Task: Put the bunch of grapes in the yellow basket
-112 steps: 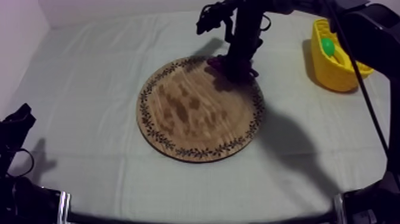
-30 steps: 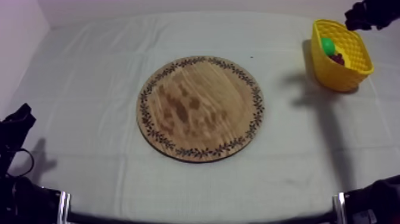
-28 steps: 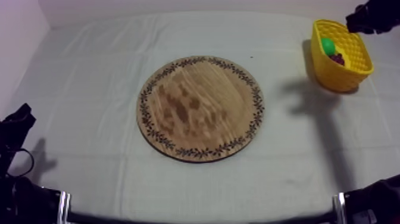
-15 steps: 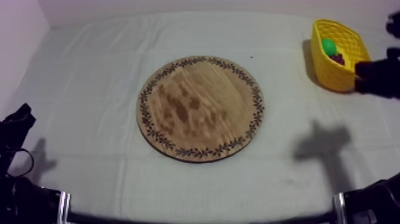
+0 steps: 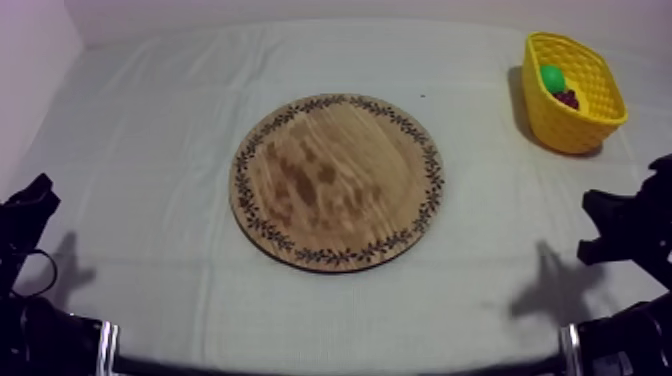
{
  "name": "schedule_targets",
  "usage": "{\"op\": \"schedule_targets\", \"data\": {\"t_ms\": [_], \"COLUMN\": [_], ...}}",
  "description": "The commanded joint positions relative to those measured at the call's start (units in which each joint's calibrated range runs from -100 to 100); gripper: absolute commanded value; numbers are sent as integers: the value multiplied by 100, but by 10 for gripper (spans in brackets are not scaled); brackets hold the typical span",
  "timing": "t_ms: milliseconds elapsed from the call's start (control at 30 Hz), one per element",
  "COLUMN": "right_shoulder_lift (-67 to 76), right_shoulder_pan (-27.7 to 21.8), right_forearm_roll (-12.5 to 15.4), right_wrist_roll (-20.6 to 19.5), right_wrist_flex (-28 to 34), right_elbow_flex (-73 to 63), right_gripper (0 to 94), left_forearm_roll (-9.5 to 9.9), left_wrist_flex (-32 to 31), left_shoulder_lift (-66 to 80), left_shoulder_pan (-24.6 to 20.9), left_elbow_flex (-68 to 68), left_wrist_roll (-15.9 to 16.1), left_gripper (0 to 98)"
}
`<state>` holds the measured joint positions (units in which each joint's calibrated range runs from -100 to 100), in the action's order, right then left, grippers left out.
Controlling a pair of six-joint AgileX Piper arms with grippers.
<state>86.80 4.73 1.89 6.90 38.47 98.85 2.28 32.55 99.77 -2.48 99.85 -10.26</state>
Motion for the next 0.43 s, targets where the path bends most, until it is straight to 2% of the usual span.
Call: {"op": "schedule_targets", "data": {"t_ms": [0, 167, 400], "right_shoulder_lift": [261, 648, 871], "right_shoulder_pan": [-3, 13, 91], "right_forearm_roll": [-41, -65, -65], "right_wrist_roll": [225, 569, 487], "right_wrist_flex": [-107, -174, -139], "right_elbow_flex": [52, 86, 92], "right_gripper": [5, 4, 4], "left_forearm_roll": [-1, -1, -1], "left_wrist_flex": [3, 3, 3], "left_shoulder_lift": [-3, -3, -3], "left_shoulder_pan": [-1, -1, -1], "left_elbow_flex": [4, 4, 4], "left_wrist_roll": [-2, -2, -2], "left_gripper": [0, 0, 0]}}
